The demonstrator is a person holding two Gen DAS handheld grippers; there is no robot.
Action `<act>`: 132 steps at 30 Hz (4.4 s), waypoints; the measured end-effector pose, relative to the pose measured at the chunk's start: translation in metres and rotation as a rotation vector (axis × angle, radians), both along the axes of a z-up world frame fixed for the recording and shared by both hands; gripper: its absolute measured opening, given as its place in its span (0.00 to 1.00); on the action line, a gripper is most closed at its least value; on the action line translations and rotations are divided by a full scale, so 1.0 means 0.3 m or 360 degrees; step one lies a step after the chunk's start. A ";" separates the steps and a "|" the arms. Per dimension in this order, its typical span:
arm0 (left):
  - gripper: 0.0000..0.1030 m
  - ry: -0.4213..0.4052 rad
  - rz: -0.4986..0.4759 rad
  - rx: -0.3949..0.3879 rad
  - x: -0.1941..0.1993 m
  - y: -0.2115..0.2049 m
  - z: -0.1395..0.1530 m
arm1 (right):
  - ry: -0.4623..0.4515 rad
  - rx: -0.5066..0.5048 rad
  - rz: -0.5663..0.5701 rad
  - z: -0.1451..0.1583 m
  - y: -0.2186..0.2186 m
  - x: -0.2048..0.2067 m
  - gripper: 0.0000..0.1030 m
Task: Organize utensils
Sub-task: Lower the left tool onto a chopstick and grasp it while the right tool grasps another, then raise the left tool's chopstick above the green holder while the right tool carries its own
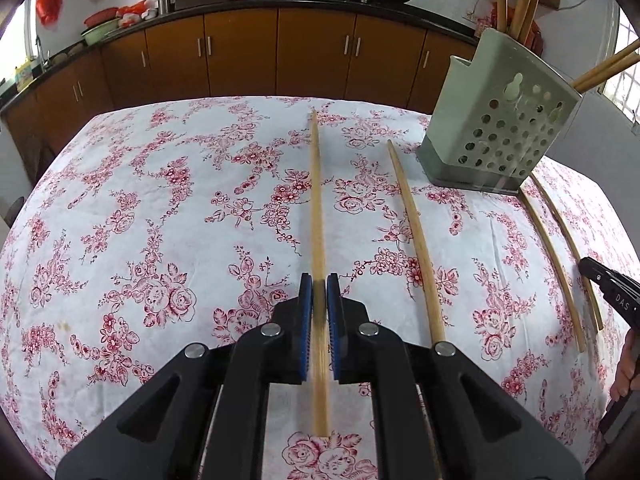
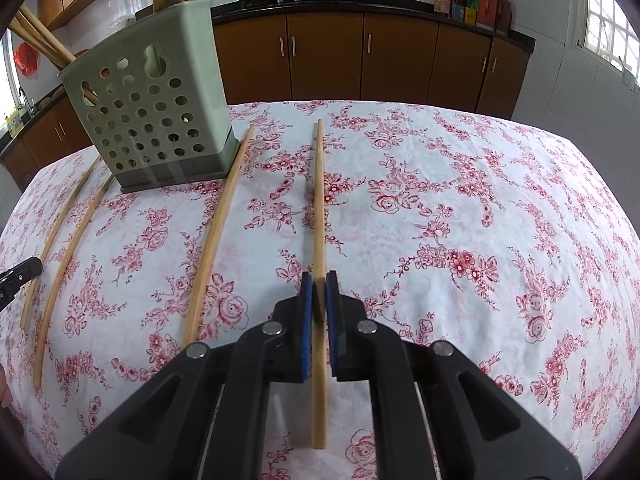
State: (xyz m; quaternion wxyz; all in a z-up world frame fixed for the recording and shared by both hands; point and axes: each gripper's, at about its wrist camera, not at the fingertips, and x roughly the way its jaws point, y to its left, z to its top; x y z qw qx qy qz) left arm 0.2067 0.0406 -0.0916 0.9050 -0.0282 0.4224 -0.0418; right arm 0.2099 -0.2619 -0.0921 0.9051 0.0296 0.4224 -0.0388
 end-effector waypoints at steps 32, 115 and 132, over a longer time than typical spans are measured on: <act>0.09 0.0000 0.0025 0.0103 -0.026 -0.021 -0.001 | 0.0003 -0.0014 -0.0008 0.004 0.010 -0.038 0.09; 0.07 -0.0953 -0.0256 -0.0341 -0.152 -0.154 0.942 | -0.1131 0.0328 0.0233 0.987 0.044 -0.133 0.07; 0.07 -0.1085 0.0020 -0.0311 0.072 -0.234 0.828 | -0.1009 0.0300 0.0172 0.844 0.070 0.095 0.07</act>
